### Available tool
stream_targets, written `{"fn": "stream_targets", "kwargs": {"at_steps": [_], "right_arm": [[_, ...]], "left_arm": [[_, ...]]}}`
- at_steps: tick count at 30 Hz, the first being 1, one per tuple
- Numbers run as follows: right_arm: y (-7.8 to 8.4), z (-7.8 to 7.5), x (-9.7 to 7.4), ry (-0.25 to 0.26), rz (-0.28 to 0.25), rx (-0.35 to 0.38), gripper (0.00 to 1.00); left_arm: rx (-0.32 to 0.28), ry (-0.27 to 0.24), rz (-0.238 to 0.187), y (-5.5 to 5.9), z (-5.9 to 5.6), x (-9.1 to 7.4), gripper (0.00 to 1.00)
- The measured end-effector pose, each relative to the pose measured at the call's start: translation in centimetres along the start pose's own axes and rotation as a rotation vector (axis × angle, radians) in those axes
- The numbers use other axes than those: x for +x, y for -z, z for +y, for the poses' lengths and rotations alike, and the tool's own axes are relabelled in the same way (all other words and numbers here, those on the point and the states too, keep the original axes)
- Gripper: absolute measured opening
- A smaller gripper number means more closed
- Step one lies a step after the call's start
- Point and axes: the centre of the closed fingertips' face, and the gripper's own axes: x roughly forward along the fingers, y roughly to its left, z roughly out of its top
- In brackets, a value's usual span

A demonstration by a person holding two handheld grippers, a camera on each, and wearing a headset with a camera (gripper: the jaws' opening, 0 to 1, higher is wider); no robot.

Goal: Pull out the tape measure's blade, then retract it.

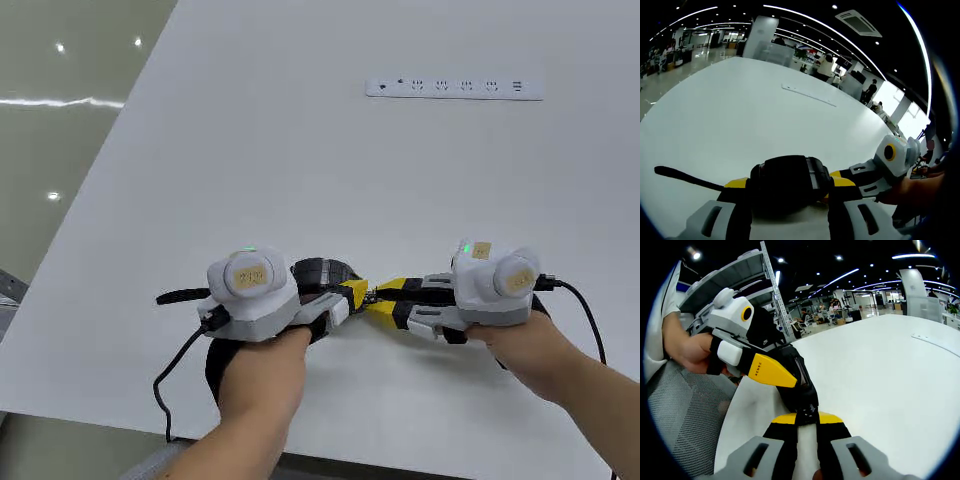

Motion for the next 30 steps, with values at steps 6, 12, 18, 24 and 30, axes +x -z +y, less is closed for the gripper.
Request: {"fn": "stream_targets", "kwargs": {"at_steps": [6, 12, 18, 24, 30], "right_arm": [[0.19, 0.13, 0.04, 0.003, -0.001, -0.01, 0.1], [0.29, 0.04, 0.02, 0.011, 0.002, -0.017, 0.1], [0.29, 0.03, 0.01, 0.02, 0.003, -0.032, 0.11], [0.27, 0.23, -0.08, 0.01, 0.015, -0.066, 0.12], [0.28, 0.12, -0.36, 0.012, 0.01, -0.052, 0.12]], "left_arm": [[0.017, -0.003, 0.001, 0.09, -0.08, 0.03, 0.58], [0.028, -0.007, -0.003, 0.03, -0.1, 0.0, 0.58], [0.034, -0.012, -0.012, -0.02, -0.15, -0.02, 0.59], [0.057, -0.004, -0.012, -0.01, -0.26, -0.04, 0.59], [0.059, -0.003, -0.019, 0.0, -0.26, -0.05, 0.6]]}}
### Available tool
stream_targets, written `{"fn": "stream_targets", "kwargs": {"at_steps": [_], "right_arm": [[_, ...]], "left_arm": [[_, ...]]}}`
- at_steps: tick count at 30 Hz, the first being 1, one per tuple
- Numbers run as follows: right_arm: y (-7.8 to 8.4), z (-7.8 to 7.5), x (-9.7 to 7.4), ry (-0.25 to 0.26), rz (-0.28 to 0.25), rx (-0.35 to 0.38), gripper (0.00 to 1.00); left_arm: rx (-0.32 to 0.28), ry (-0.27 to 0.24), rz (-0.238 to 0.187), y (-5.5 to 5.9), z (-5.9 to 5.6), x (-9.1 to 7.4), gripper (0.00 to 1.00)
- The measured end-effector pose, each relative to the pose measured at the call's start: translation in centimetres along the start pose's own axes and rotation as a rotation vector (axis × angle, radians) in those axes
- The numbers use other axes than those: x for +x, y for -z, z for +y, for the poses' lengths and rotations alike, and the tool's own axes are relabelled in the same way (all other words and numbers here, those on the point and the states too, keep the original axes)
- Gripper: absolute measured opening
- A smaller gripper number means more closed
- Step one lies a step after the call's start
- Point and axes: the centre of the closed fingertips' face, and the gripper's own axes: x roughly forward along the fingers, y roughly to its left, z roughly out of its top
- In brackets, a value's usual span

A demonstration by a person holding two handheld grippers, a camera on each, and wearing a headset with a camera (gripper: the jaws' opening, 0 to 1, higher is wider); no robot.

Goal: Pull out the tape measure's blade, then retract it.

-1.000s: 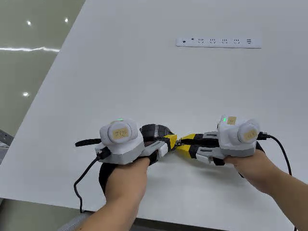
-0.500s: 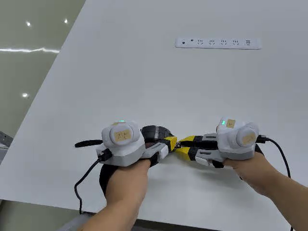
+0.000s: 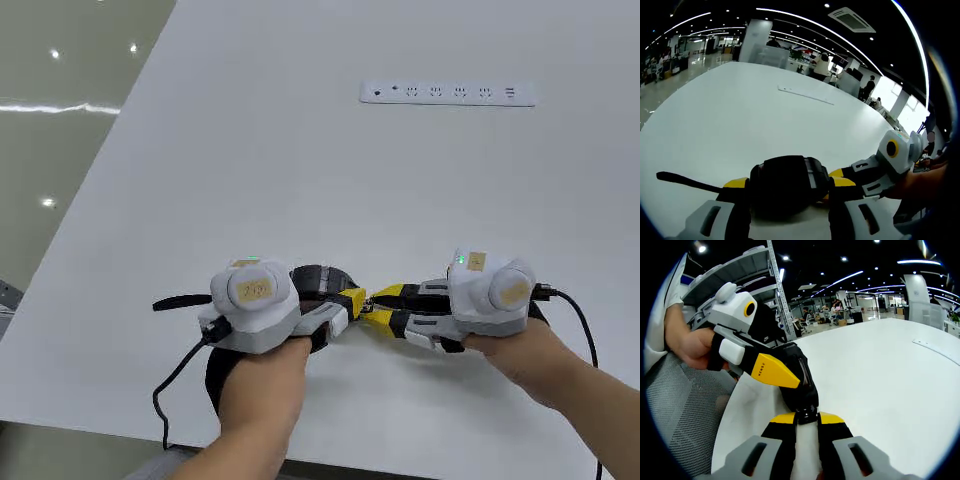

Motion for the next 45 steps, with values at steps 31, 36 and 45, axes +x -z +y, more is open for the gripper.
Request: {"fn": "stream_targets", "kwargs": {"at_steps": [31, 36, 45], "right_arm": [[-1.7, 0.5, -5.1, 0.133, -0.046, -0.007, 0.22], [-1.9, 1.0, -6.1, 0.149, -0.042, -0.014, 0.28], [-2.1, 1.5, -7.9, 0.187, -0.048, -0.007, 0.35]], "left_arm": [[0.158, 0.025, -0.007, -0.9, 0.9, -2.8, 0.65], [0.191, 0.043, -0.009, -1.3, 1.0, -3.5, 0.66], [0.266, 0.095, -0.007, -1.9, 0.6, -4.6, 0.69]]}}
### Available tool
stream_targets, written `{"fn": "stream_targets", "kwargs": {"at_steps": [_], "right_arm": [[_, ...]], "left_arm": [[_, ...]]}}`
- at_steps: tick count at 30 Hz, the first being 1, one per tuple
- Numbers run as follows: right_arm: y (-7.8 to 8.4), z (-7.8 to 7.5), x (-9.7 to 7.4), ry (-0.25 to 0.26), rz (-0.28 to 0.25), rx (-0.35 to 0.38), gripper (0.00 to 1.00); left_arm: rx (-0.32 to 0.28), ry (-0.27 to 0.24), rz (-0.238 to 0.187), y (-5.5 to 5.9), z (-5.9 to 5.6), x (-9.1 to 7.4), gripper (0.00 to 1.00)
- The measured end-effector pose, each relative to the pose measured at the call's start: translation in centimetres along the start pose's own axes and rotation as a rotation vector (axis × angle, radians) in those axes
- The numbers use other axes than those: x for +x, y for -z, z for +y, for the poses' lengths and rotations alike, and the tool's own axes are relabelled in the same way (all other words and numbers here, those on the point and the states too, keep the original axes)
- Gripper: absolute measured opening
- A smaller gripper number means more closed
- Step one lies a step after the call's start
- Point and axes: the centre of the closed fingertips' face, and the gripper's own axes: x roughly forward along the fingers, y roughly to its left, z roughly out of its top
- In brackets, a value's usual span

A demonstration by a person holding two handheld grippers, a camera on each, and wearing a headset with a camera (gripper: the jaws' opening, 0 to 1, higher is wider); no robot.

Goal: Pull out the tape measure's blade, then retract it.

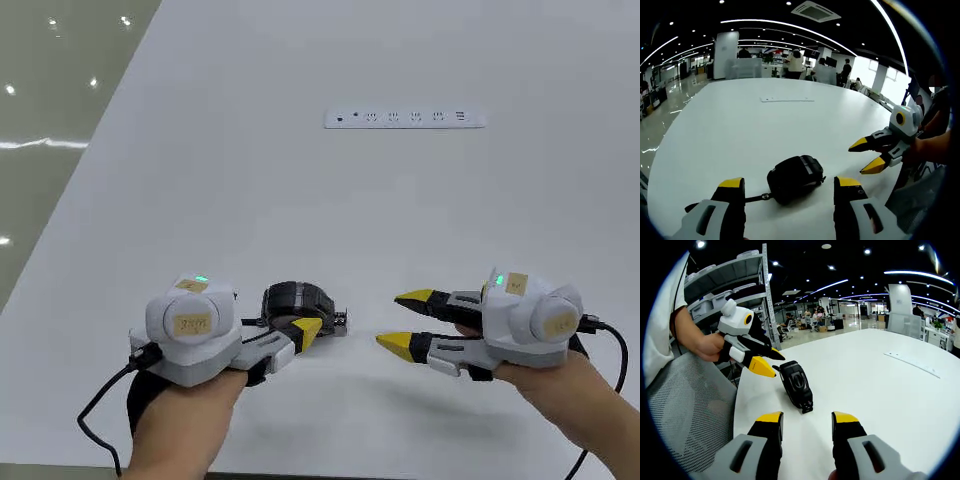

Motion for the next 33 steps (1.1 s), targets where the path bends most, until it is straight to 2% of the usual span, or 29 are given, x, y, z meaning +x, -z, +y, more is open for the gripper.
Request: {"fn": "stream_targets", "kwargs": {"at_steps": [2, 5, 6, 11, 21, 26, 33], "right_arm": [[0.0, 0.0, 0.0, 0.001, 0.0, 0.0, 0.37], [0.0, -0.1, -1.0, 0.023, 0.003, 0.003, 0.37], [-0.1, -0.1, -1.9, 0.04, 0.001, -0.001, 0.38], [0.2, -0.1, -2.8, 0.066, 0.01, 0.004, 0.41], [0.3, 0.0, -4.4, 0.104, 0.006, 0.007, 0.49], [0.8, 0.0, -5.2, 0.127, 0.012, 0.016, 0.54], [1.4, 0.2, -6.2, 0.152, 0.02, 0.028, 0.6]], "left_arm": [[0.002, 0.001, 0.0, 0.0, 0.0, 0.0, 0.69], [0.043, 0.019, -0.003, -0.2, 0.4, -0.6, 0.7], [0.08, 0.027, -0.009, -0.3, 0.9, -1.2, 0.7], [0.106, 0.044, -0.003, 0.0, 1.5, -1.8, 0.71], [0.109, 0.084, -0.012, 0.1, 2.2, -3.2, 0.73], [0.145, 0.114, -0.037, -0.1, 2.4, -3.9, 0.75], [0.164, 0.152, -0.046, -0.1, 2.6, -4.7, 0.76]]}}
